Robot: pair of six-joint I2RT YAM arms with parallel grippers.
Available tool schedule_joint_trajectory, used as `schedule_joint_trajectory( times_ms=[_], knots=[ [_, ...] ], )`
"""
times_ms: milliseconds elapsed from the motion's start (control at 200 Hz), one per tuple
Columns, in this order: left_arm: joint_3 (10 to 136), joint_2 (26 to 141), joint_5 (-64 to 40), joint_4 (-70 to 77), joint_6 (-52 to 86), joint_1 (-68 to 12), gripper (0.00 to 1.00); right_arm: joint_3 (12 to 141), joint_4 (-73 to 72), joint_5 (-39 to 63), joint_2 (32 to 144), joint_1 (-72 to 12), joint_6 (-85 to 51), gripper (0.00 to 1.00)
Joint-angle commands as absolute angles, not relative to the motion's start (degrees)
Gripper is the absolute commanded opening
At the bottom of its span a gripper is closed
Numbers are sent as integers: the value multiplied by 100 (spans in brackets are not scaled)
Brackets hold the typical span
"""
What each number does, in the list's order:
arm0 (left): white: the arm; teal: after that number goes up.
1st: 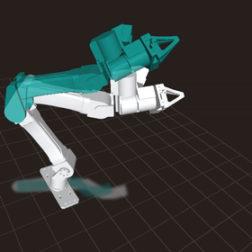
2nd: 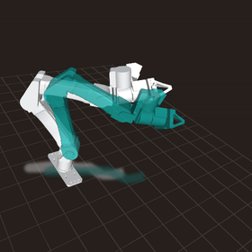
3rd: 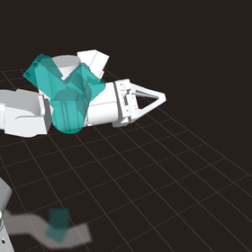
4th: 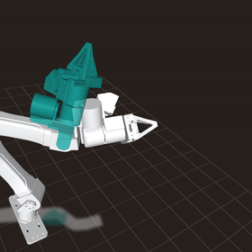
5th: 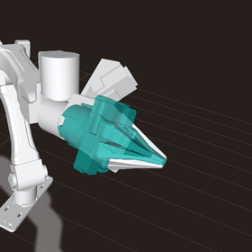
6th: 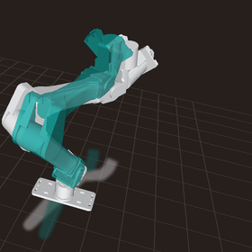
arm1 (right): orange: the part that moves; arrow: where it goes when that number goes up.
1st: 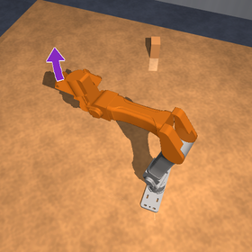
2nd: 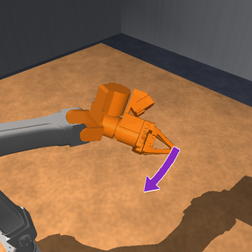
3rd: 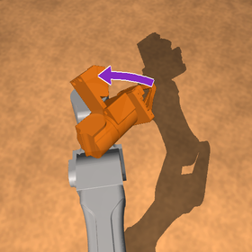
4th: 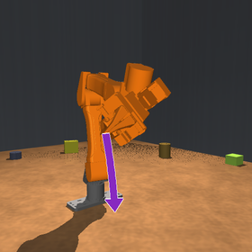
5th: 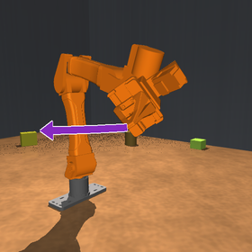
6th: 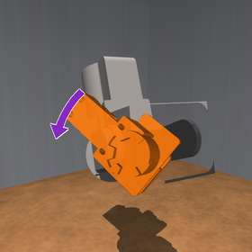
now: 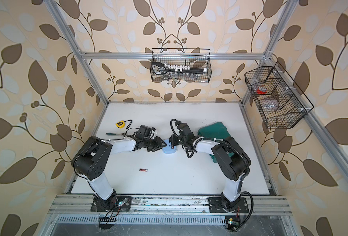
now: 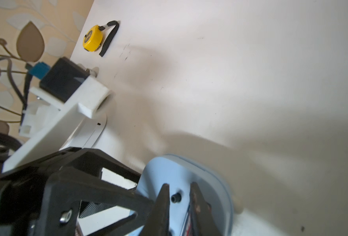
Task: Insert the battery into the alarm
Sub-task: Install the battery in the alarm.
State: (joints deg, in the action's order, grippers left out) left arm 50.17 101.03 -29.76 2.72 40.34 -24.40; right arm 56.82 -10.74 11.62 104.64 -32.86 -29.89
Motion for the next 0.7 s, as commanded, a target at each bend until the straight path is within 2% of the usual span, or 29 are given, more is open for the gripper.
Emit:
schedule_joint_trajectory(
  times_ms=[0,345,695],
  knots=[
    [4947,10371,-2568,-386,3885,-2479,44,5793,-953,1230,10369,-3182,-3069,20],
    [4948,10402,-2584,-378,3894,-2479,45,5545,-908,1442,10412,-3150,-2993,4],
    [4948,10406,-2605,-378,3920,-2479,45,5227,-881,1500,10457,-3171,-2939,0]
  ],
)
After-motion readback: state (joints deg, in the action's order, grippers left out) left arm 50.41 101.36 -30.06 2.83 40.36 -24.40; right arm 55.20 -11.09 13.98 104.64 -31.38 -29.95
